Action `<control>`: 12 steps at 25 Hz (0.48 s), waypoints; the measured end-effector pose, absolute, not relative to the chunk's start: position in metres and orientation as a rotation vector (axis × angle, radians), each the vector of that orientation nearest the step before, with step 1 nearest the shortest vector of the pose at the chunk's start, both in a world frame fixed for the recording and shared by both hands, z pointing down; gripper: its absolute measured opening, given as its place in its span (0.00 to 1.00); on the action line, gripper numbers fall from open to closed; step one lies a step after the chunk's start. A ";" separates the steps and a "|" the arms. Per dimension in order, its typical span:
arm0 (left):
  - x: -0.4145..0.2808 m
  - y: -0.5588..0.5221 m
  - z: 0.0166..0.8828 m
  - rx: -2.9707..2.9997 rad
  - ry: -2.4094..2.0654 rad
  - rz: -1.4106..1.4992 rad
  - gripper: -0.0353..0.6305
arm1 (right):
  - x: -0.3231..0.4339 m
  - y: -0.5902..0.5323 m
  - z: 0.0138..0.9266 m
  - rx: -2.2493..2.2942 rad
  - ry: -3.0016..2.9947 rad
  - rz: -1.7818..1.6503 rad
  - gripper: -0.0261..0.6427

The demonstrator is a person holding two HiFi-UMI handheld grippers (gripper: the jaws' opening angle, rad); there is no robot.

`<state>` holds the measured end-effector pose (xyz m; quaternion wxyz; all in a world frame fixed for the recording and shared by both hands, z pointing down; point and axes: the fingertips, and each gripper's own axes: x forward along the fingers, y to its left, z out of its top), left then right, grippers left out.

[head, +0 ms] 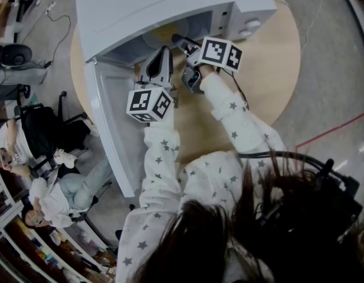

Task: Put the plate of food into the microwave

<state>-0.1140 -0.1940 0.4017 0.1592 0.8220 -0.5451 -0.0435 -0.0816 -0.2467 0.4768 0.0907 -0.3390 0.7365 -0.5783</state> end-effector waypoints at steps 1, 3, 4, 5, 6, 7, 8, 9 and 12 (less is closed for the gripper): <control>-0.114 -0.194 0.402 2.350 -1.559 -0.123 0.06 | -0.081 -0.248 0.476 -1.021 2.187 -1.715 0.27; -0.114 -0.195 0.401 2.353 -1.558 -0.123 0.06 | -0.081 -0.250 0.476 -1.045 2.188 -1.704 0.27; -0.114 -0.195 0.402 2.354 -1.557 -0.121 0.06 | -0.080 -0.250 0.476 -1.054 2.190 -1.701 0.27; -0.114 -0.194 0.402 2.355 -1.555 -0.118 0.06 | -0.080 -0.250 0.477 -1.063 2.192 -1.703 0.27; -0.112 -0.193 0.403 2.356 -1.553 -0.115 0.06 | -0.078 -0.249 0.477 -1.070 2.191 -1.706 0.27; -0.109 -0.192 0.403 2.357 -1.552 -0.113 0.06 | -0.075 -0.247 0.477 -1.077 2.188 -1.708 0.27; -0.105 -0.190 0.404 2.359 -1.550 -0.111 0.06 | -0.071 -0.245 0.477 -1.083 2.182 -1.707 0.27; -0.100 -0.189 0.404 2.361 -1.548 -0.108 0.06 | -0.067 -0.243 0.477 -1.088 2.174 -1.706 0.27; -0.099 -0.189 0.404 2.365 -1.547 -0.104 0.06 | -0.065 -0.244 0.478 -1.110 2.158 -1.696 0.27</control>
